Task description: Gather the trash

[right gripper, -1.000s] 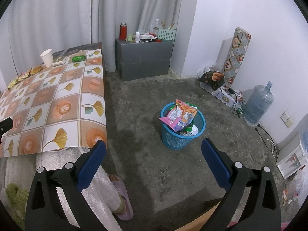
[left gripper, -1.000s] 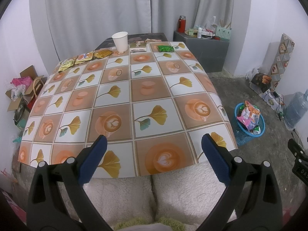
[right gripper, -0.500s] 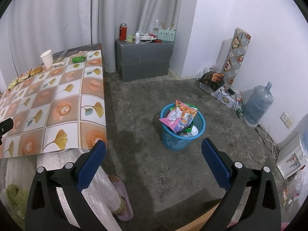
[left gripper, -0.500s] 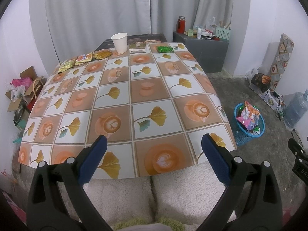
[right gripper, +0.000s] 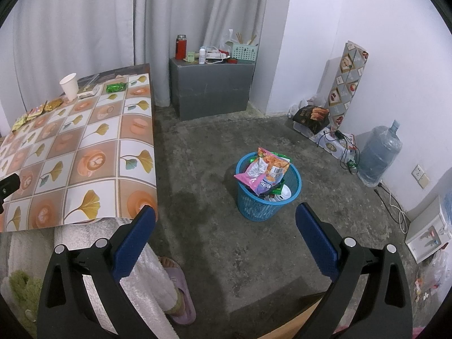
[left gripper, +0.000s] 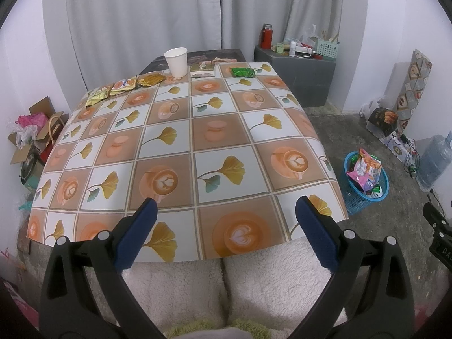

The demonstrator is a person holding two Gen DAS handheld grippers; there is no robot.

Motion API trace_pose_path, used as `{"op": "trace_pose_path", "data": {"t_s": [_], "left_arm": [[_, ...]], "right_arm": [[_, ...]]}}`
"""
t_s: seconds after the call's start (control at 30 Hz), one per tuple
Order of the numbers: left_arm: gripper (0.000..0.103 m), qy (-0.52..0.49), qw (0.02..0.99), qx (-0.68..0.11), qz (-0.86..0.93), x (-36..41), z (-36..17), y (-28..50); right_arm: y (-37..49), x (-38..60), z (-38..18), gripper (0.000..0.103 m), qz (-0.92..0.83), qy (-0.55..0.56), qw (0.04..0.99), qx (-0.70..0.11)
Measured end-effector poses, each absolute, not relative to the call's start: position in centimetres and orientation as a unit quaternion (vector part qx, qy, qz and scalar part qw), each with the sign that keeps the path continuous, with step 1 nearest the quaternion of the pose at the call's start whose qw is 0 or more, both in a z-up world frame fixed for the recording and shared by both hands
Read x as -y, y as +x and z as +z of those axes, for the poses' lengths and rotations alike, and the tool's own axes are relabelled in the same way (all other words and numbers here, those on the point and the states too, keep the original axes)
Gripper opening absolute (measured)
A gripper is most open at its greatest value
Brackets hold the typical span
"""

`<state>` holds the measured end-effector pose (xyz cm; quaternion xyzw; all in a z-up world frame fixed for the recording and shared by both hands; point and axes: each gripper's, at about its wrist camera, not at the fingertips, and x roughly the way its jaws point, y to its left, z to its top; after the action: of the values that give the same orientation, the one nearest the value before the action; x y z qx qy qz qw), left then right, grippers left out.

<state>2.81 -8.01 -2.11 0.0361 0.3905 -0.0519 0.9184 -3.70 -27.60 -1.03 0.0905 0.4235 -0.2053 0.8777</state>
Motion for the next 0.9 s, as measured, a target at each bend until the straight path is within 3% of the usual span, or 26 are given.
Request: {"op": "trace_pose_path", "data": {"t_s": [0.9], "left_arm": [[0.094,0.037,0.919,-0.39,-0.051,8.04,-2.17,2.73]], "right_arm": [[-3.71,27.45,-1.09,0.097,-0.208,0.092,0.877,-0.422]]}}
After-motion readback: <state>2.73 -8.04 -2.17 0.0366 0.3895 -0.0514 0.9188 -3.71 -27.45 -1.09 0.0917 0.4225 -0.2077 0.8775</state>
